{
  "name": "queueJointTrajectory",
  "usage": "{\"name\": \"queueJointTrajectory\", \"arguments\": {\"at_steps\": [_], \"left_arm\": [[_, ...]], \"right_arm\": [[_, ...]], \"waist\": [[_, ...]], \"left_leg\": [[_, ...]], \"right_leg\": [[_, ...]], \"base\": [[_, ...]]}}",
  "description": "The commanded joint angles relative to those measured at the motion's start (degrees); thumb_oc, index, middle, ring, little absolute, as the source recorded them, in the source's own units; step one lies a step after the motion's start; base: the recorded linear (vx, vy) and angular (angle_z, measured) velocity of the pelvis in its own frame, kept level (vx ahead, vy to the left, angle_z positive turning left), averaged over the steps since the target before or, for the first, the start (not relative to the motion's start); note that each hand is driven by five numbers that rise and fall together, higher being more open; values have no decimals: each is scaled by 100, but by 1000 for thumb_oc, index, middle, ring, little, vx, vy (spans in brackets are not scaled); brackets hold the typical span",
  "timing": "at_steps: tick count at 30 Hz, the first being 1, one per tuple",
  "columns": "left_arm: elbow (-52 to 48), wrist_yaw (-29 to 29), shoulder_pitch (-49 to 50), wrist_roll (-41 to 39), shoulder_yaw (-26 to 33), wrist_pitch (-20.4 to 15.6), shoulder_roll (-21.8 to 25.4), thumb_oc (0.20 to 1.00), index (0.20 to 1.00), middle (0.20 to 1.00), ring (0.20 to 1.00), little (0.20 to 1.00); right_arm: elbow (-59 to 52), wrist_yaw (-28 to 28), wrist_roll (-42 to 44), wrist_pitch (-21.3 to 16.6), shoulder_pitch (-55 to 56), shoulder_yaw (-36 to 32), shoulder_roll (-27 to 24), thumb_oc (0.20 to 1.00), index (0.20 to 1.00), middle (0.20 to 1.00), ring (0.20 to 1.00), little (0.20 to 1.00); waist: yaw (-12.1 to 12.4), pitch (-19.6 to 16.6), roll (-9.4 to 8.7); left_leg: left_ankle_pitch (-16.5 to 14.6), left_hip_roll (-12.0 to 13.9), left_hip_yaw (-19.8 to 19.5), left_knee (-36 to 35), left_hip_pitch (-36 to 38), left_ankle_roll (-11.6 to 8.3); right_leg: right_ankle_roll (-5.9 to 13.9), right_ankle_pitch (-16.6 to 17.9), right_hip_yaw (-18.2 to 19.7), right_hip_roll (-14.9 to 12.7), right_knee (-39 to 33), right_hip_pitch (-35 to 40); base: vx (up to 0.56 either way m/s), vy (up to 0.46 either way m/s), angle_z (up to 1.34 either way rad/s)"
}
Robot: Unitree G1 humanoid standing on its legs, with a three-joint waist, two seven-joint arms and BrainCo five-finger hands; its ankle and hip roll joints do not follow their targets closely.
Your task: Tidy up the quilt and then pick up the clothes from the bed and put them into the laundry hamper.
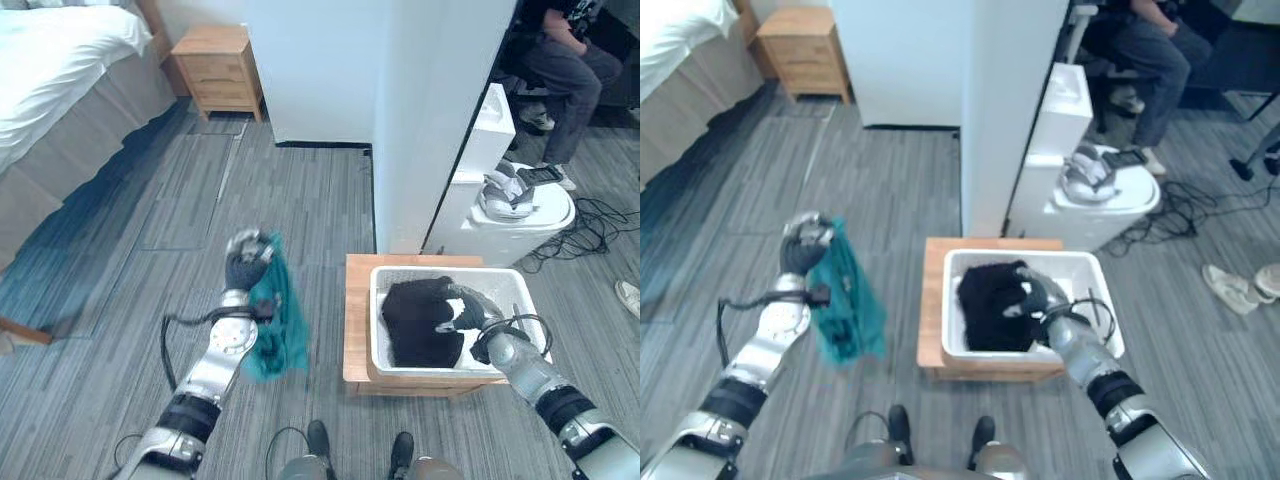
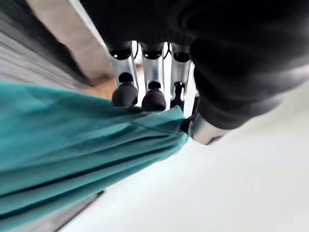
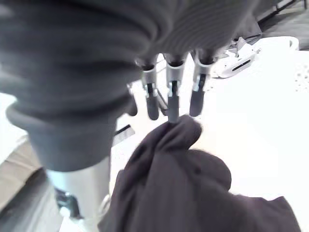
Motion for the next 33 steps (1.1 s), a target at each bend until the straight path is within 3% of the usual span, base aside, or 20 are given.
{"name": "queueJointTrajectory", "arguments": {"at_steps": [1, 2, 4, 8, 12, 24, 28, 33], "left_arm": [[-1052, -130, -136, 769, 130, -705, 510, 200, 200, 200, 200, 200], [-1450, -1470, 403, -1003, 1172, -1166, 1812, 200, 200, 200, 200, 200], [-1795, -1787, 254, -1873, 1146, -1266, 2257, 200, 200, 200, 200, 200], [-2019, -1621, -645, -1378, 419, -991, 2066, 200, 200, 200, 200, 200], [-1282, -1365, -1895, -919, -364, -672, 1460, 200, 200, 200, 200, 200], [1078, -537, -3609, -700, -955, -174, 421, 200, 200, 200, 200, 200], [1449, -458, -3726, -751, -968, -123, 221, 200, 200, 200, 200, 200], [1891, -350, -3760, -599, -1000, -88, 29, 200, 200, 200, 200, 200]], "right_arm": [[84, -285, -458, -58, 29, -13, -169, 1000, 1000, 1000, 1000, 1000], [-240, 22, -429, -35, 438, -439, -436, 1000, 1000, 1000, 1000, 1000], [-205, -78, -526, 52, 648, -462, -470, 1000, 1000, 1000, 1000, 1000], [-112, -211, -447, -32, 994, -504, -407, 1000, 1000, 1000, 1000, 1000], [194, -281, -256, -198, 1331, -451, -330, 1000, 1000, 1000, 1000, 1000], [702, -189, 242, -301, 1859, -308, -242, 1000, 1000, 1000, 1000, 1000], [509, -78, 324, -204, 1901, -334, -244, 1000, 1000, 1000, 1000, 1000], [171, -3, 339, -17, 1861, -356, -312, 1000, 1000, 1000, 1000, 1000]], "waist": [[50, -263, -21], [8, -387, 25], [-89, -503, 44], [-351, -621, 30], [-645, -697, 51], [-1252, -610, 162], [-1365, -534, 207], [-1613, -180, 327]], "left_leg": [[-592, 541, -89, -38, 428, -564], [-585, 533, -49, -38, 459, -574], [-647, 522, 0, -38, 534, -575], [-704, 521, 129, -38, 645, -553], [-720, 513, 289, -38, 716, -515], [-721, 536, 706, -38, 688, -540], [-712, 527, 794, -38, 624, -544], [-697, 455, 913, -38, 429, -513]], "right_leg": [[526, -844, 345, -357, -35, 195], [555, -801, 350, -383, -35, 182], [577, -795, 401, -398, -35, 213], [596, -774, 568, -395, -35, 198], [610, -721, 761, -380, -35, 117], [698, -612, 1056, -384, -35, -195], [714, -584, 1124, -396, -35, -313], [743, -491, 1346, -455, -35, -664]], "base": [[-63, 10, -18], [-7, 25, -13], [31, 24, -15], [6, -2, -5], [13, -8, -27], [13, -10, -22], [-29, -4, -13], [-67, 8, -16]]}}
